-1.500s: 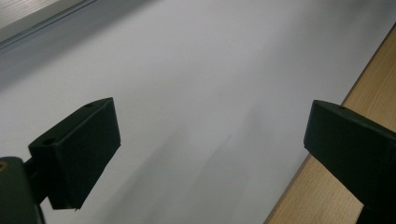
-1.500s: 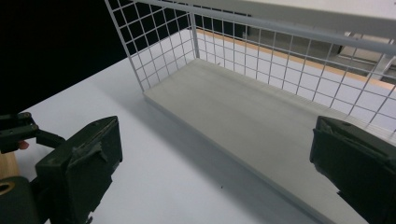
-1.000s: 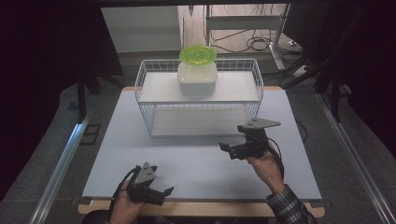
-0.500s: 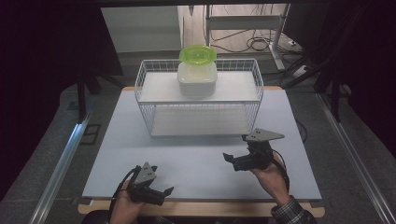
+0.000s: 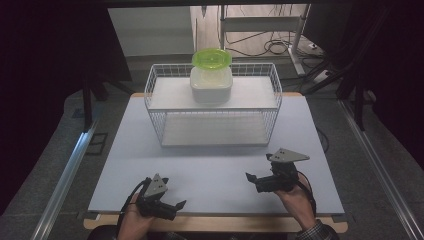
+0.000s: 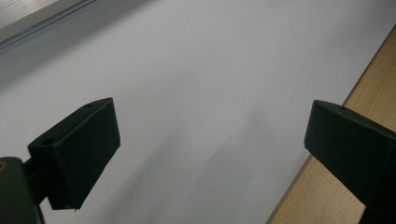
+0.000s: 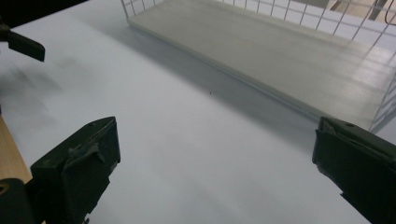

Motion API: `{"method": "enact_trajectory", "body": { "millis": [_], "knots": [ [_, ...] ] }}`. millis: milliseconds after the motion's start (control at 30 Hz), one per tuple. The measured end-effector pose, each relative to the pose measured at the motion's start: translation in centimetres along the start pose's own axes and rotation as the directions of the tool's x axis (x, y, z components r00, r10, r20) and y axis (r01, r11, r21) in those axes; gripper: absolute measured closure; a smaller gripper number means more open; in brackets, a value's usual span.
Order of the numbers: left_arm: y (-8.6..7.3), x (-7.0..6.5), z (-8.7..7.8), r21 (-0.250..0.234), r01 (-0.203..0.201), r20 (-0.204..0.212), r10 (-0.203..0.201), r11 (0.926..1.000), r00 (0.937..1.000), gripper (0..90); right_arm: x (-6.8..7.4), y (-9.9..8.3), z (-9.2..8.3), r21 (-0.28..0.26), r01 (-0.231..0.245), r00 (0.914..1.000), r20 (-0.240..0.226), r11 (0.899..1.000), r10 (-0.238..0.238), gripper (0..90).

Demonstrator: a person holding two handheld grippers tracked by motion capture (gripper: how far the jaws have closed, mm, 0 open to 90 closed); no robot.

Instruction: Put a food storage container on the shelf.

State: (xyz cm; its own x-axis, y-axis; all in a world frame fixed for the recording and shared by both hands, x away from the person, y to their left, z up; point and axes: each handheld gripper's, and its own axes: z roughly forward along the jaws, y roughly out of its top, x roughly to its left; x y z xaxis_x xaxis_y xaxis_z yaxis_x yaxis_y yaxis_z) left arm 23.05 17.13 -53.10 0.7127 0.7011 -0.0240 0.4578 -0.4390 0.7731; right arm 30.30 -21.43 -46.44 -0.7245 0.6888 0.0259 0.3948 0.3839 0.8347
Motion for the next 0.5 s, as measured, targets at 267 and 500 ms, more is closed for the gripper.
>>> {"method": "enact_trajectory", "body": {
  "millis": [267,500],
  "knots": [
    [0.0,0.0,0.0,-0.002,0.002,0.001,-0.002,1.0000,1.0000,3.1,0.0,-1.6,0.2,0.046,0.006,0.9993,0.037,0.999,-0.007,0.0],
    [0.0,0.0,0.0,0.000,0.001,0.001,-0.001,1.0000,1.0000,3.0,0.0,-2.6,0.2,0.068,-0.002,0.9987,0.051,0.998,-0.002,0.0]
  ]
}}
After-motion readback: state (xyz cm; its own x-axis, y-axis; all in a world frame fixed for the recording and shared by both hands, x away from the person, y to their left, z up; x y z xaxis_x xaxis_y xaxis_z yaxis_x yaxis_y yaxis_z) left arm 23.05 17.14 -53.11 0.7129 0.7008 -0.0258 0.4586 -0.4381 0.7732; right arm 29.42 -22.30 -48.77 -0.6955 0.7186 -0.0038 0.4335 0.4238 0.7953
